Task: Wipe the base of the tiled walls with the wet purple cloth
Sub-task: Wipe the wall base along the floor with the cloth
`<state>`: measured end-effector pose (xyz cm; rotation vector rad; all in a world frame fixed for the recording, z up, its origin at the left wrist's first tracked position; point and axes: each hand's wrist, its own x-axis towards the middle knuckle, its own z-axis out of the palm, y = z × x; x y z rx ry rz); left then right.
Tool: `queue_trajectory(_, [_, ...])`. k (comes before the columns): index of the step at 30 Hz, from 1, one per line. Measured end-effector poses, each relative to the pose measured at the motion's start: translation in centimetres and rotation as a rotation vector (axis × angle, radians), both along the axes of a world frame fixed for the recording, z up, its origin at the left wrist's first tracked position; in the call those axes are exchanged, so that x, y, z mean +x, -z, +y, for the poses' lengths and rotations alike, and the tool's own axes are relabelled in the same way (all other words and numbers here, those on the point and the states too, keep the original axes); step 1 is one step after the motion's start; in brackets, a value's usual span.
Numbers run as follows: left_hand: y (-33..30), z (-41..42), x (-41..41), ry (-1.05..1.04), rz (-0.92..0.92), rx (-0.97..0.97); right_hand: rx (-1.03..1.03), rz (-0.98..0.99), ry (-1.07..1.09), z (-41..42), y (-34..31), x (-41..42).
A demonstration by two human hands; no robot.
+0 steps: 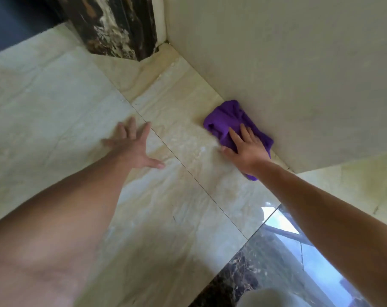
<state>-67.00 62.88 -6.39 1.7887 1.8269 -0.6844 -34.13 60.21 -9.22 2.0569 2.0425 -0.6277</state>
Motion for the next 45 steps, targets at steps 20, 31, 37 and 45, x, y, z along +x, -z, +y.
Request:
queue_trajectory(20, [2.5,0.1,-1.1,-0.087,-0.179,0.091,-0.075,0.339,0.123,24.6,-2.5,-17.8])
queue_trajectory(31, [1.1,0.3,-0.3,-0.092,-0.181,0.085,0.004,0.284,0.735,22.3,-3.1,-23.4])
queue_trajectory(37, [2.5,0.0,0.2,-0.072,-0.212,0.129,0.243,0.316,0.104,26.9,0.5,-20.8])
queue_trajectory(45, [3.0,-0.2,-0.6,-0.114,-0.216,0.125,0.097,0.336,-0.074,28.3,0.5,-20.2])
